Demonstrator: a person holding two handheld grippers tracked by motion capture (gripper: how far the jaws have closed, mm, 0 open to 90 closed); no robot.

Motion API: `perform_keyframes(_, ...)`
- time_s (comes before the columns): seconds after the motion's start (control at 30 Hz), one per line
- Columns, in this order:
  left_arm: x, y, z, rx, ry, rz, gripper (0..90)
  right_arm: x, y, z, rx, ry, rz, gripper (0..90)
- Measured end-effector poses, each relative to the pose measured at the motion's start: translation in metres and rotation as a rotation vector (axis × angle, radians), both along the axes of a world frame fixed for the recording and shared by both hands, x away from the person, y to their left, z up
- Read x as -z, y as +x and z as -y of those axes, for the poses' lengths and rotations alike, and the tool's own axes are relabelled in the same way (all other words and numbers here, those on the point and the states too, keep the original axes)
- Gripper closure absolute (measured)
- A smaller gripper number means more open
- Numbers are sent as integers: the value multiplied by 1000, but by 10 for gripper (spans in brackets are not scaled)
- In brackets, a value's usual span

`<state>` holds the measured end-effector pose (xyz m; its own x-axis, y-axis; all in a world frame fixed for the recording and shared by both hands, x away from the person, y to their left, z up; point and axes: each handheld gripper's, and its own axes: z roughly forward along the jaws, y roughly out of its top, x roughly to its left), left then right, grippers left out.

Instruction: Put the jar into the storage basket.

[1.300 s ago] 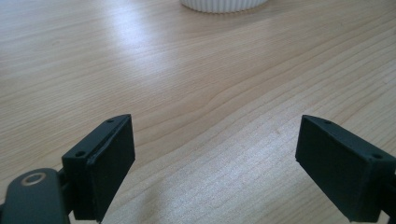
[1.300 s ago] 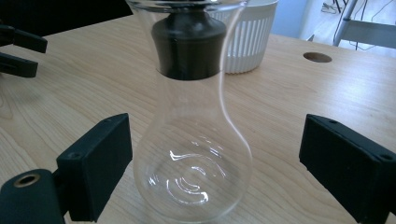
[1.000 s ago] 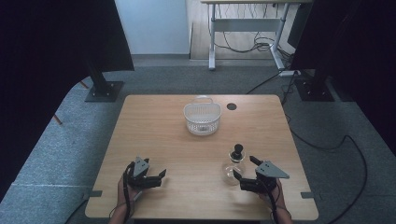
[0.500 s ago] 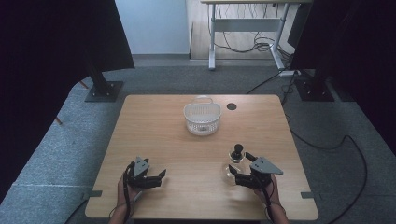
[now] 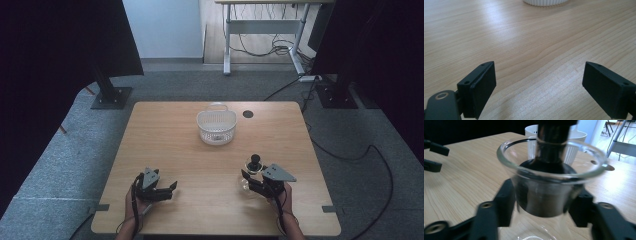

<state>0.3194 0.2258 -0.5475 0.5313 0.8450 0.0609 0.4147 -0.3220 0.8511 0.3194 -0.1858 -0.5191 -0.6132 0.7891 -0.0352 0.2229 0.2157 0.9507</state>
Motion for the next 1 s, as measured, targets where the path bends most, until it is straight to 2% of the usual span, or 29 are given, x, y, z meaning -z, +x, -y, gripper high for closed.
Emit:
perform_keyframes(0.33, 0, 0, 0, -2, 2, -2, 114, -1, 0, -2, -2, 9, 3, 515)
perform_keyframes(0.47, 0, 0, 0, -3, 4, -3, 114, -8, -4, -2, -14, 38, 25, 515)
perform_keyframes(0.77, 0, 0, 1, -4, 7, -4, 115, -26, -14, 2, -22, 51, 76, 515)
perform_keyframes(1.0, 0, 0, 2, -1, 14, -3, 115, -34, -18, 5, -25, 55, 97, 516)
